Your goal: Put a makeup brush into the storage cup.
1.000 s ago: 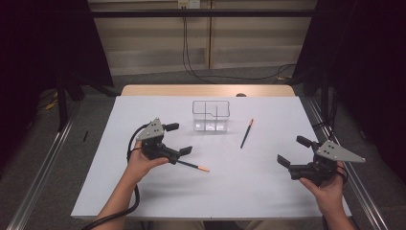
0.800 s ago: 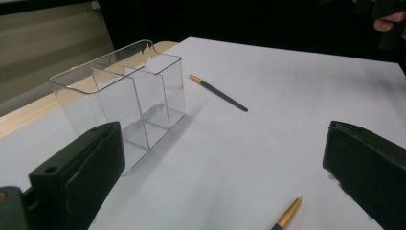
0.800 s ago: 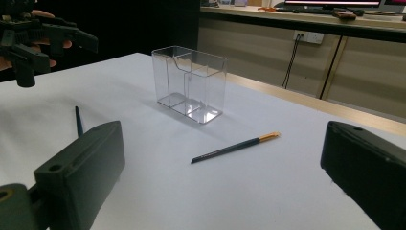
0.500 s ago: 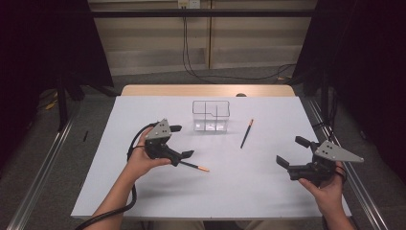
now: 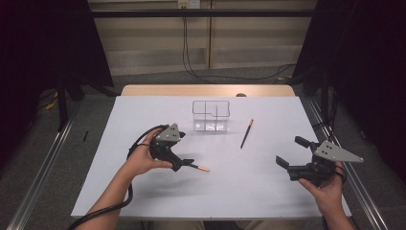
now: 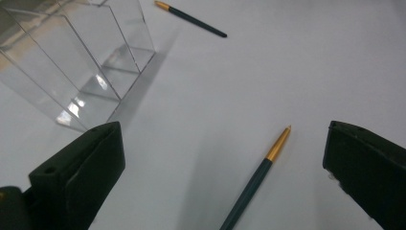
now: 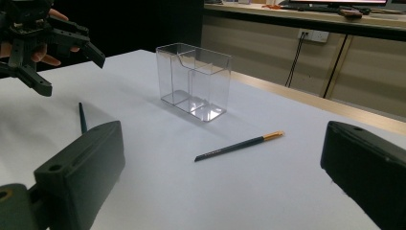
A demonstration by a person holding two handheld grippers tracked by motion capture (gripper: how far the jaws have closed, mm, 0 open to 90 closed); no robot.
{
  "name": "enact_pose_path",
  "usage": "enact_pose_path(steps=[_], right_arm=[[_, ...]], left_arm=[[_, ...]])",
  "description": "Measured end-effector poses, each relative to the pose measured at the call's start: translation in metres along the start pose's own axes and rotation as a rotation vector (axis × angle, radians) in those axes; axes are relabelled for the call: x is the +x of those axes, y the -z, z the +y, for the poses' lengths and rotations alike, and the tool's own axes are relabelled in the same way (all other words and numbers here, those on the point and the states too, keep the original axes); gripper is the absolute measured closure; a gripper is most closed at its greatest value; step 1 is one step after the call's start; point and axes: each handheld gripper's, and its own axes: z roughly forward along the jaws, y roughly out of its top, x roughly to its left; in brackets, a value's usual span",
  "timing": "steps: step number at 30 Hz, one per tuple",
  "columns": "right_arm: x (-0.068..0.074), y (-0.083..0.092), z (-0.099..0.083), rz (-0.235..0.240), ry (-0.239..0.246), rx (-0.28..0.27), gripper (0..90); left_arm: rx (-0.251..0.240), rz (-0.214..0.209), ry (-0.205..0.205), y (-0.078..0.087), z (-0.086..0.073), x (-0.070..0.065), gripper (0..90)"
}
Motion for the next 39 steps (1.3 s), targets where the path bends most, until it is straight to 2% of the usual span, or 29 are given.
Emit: enact_pose_path(steps=[2, 5, 12, 14, 16, 24, 25, 28, 29, 31, 38, 39], right_arm=[[0.001, -0.001, 0.000, 0.005, 0.002, 0.000, 0.9], [0.002, -0.001, 0.000, 0.007, 0.004, 0.004, 1.0], [0.002, -0.002, 0.000, 0.008, 0.014, 0.008, 1.0], [0.002, -0.002, 0.000, 0.006, 0.013, 0.009, 1.0], [0.002, -0.002, 0.000, 0.007, 0.009, 0.007, 1.0], [0.002, -0.002, 0.000, 0.008, 0.012, 0.007, 1.0], [0.002, -0.002, 0.000, 0.007, 0.013, 0.008, 1.0], [0.002, -0.002, 0.000, 0.008, 0.014, 0.008, 1.0], [0.002, -0.002, 0.000, 0.008, 0.011, 0.009, 1.0], [0.001, -0.002, 0.000, 0.009, 0.011, 0.008, 1.0], [0.001, -0.002, -0.001, 0.009, 0.011, 0.007, 1.0], [0.001, -0.002, -0.001, 0.009, 0.010, 0.007, 1.0]], left_arm=[[0.033, 0.000, -0.013, -0.001, -0.001, 0.001, 0.6], [0.073, -0.013, -0.008, -0.003, -0.002, 0.003, 0.7], [0.227, -0.039, -0.018, -0.006, -0.001, 0.008, 1.1], [0.272, -0.042, -0.033, -0.007, 0.000, 0.009, 2.3], [0.300, -0.040, -0.030, -0.009, 0.001, 0.010, 2.7], [0.392, -0.064, -0.060, -0.014, 0.007, 0.012, 4.5], [0.391, -0.064, -0.043, -0.015, 0.008, 0.012, 4.5], [0.415, -0.069, -0.046, -0.016, 0.011, 0.012, 5.3], [0.432, -0.074, -0.062, -0.016, 0.013, 0.014, 5.4], [0.441, -0.080, -0.074, -0.016, 0.014, 0.014, 6.7], [0.467, -0.097, -0.064, -0.021, 0.015, 0.014, 9.9], [0.479, -0.102, -0.082, -0.021, 0.015, 0.015, 10.6]])
